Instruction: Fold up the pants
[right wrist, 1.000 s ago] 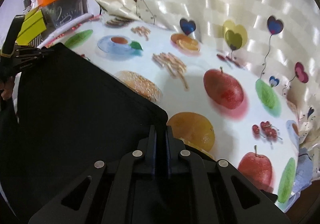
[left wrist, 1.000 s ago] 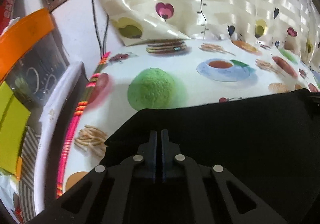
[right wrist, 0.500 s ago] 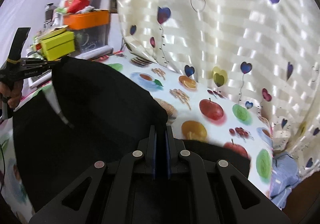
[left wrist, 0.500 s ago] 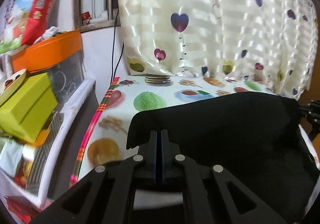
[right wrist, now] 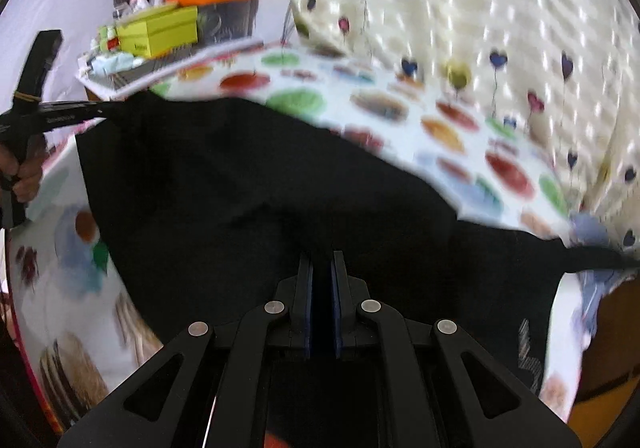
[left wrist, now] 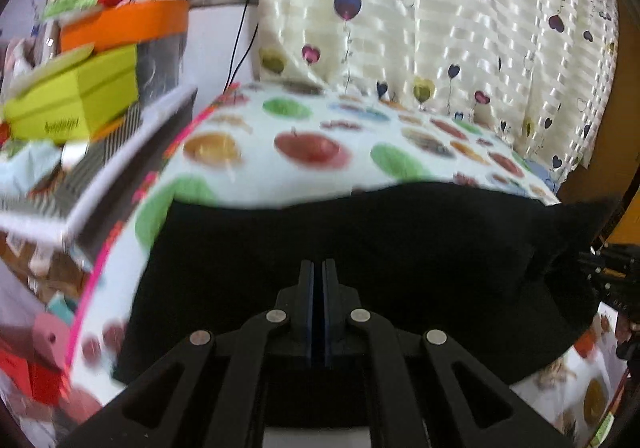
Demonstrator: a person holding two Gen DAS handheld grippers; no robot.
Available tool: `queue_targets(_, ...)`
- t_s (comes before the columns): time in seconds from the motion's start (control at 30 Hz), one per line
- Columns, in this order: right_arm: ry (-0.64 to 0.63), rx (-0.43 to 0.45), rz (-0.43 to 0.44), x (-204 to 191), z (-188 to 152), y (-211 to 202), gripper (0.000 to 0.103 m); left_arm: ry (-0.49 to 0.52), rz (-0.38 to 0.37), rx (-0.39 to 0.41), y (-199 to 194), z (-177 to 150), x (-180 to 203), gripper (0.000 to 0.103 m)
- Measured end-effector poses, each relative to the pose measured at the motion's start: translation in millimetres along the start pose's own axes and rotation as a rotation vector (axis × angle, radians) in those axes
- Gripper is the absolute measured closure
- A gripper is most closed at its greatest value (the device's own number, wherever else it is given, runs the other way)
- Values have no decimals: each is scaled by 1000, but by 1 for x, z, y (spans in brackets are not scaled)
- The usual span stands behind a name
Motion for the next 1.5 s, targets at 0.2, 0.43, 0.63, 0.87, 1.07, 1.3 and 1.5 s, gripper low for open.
queue_targets(0.2,70,-31,43,-5,-24,-1,82,-70,-37,-28,-11,-26,-14,94)
queue_targets(0.43,199,-18,132,-2,-40,-13,58,-179,-80,22,-32,-35,-28,51)
queue_targets(0.63,317,-14,183,6,-55,-18,58,-305,-147,-8,-20,-35,-38,51)
queue_targets(0.87,533,0,231,44,-82,-24,58,-418,-216,10,-18,-39,-54,46)
queue_targets(1.07,745,42,274,80,-98,-26,58,-490,-249,-12,-8,-39,-63,46)
queue_targets(1.3,901,113,425,101,-108,-27,55,-529,-312,15,-14,-41,-61,43)
queue_targets(1.5,944,115,447,108,-110,-19,55,-543,-323,2,-8,-43,-58,41)
Point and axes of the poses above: each gripper's, at about its wrist camera, not at the fingertips, and y roughly the way its jaws point, x to its right, z to its top, the point moved 2 cm from there along y, roughly the way its jaws point, and after that the axes turned 14 degrees about -x, right-handed, at the moved point
